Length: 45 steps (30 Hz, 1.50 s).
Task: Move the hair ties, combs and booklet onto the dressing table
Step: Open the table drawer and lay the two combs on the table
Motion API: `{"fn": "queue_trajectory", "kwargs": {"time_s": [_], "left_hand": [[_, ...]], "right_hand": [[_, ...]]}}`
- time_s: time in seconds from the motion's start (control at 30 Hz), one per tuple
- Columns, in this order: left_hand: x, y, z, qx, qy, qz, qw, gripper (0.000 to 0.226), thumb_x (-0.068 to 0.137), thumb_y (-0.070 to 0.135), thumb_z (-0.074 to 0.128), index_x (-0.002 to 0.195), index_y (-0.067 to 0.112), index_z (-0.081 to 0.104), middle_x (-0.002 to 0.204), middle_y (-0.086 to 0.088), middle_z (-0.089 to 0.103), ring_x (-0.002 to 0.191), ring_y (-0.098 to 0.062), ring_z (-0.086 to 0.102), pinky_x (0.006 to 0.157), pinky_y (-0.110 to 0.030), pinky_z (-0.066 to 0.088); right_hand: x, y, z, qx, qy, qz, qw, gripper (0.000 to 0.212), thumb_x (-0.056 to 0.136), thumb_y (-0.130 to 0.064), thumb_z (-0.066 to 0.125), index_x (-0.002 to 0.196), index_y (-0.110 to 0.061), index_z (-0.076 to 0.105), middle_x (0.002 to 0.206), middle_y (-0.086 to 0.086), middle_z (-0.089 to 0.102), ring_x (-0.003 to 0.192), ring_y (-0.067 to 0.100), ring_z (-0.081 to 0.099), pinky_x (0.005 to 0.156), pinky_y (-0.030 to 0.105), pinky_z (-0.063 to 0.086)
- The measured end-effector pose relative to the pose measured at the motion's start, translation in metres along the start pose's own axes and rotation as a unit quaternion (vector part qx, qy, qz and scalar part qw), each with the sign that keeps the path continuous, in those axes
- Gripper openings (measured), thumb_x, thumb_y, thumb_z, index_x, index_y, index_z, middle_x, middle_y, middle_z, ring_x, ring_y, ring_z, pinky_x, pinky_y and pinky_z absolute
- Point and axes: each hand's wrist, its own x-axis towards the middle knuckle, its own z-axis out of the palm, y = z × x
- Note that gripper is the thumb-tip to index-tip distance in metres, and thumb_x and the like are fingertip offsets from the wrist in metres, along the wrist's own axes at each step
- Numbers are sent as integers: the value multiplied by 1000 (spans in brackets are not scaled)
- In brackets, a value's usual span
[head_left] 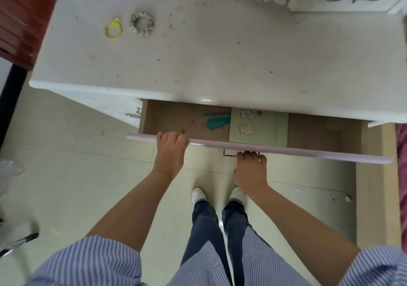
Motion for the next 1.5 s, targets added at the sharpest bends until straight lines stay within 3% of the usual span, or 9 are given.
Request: {"fn": "queue_trajectory", "kwargs": {"time_s": [0.1, 0.23, 0.43, 0.6, 0.77, 0.9, 1.03, 1.33, 1.5], "left_hand": [[-3, 3, 3, 34, -35, -7, 999, 26, 51, -21, 77, 64, -2, 64, 60, -19, 64, 58, -37, 63, 73, -59, 52], [-6, 4, 9, 34, -39, -10, 999, 30, 45, -24, 76, 61, -2, 64, 55, -19, 60, 54, -35, 61, 66, -58, 54], [1, 6, 11, -6, -130, -62, 990, 17, 80, 0, 57, 96, 4, 62, 97, -12, 63, 101, -32, 56, 105, -51, 32], [39, 44, 10, -104, -202, -16, 974, 20, 86, 6, 46, 100, -2, 57, 106, -17, 59, 101, -31, 53, 77, -33, 43], [91, 83, 44, -46, -265, -54, 962, 39, 91, 8, 43, 129, 0, 42, 135, -22, 42, 124, -35, 41, 99, -42, 42], [105, 69, 68, 10, -301, -97, 949, 55, 98, 14, 30, 147, 2, 6, 157, -17, 3, 144, -34, 7, 115, -48, 20], [113, 52, 76, 41, -265, -73, 961, 47, 94, 7, 37, 140, 4, 27, 144, -19, 31, 131, -35, 32, 100, -44, 39], [120, 37, 78, 31, -339, -108, 934, 30, 95, 3, 40, 121, 3, 53, 127, -16, 57, 116, -29, 55, 93, -36, 49], [116, 35, 68, -5, -352, -115, 929, 32, 94, 2, 40, 124, 5, 50, 128, -15, 56, 116, -30, 55, 94, -37, 49]], "right_hand": [[2, 3, 6, -9, -65, 4, 998, 51, 51, -23, 82, 97, -6, 70, 88, 10, 75, 86, 23, 70, 80, 34, 56], [7, 10, 19, 22, -151, -20, 988, 58, 89, -17, 47, 142, -5, 26, 144, 13, 41, 133, 28, 36, 113, 42, 27], [-9, 31, -29, 154, -201, -109, 961, 31, 93, -18, 45, 121, -6, 52, 124, 10, 58, 113, 27, 53, 92, 33, 43], [7, 76, -66, 215, -3, -141, 966, 13, 79, -2, 57, 75, 3, 68, 71, 19, 71, 62, 26, 64, 59, 36, 55], [67, 94, -45, 74, -196, 64, 976, 33, 89, -15, 51, 118, 1, 53, 121, 23, 58, 111, 35, 55, 91, 37, 47], [88, 70, -26, 51, -182, -80, 979, 40, 89, -12, 49, 129, -8, 49, 136, 15, 49, 123, 30, 47, 100, 35, 44], [112, 38, -16, 9, -150, -202, 968, 45, 90, -8, 45, 134, -13, 44, 151, 4, 34, 137, 25, 30, 108, 39, 35], [103, 51, -15, -91, -290, 23, 952, 27, 90, -13, 40, 106, -13, 62, 116, 7, 64, 109, 24, 57, 93, 33, 43], [108, 22, -17, -30, -126, -151, 980, 26, 85, -1, 49, 109, -2, 58, 117, 18, 59, 109, 31, 54, 85, 36, 47]]}}
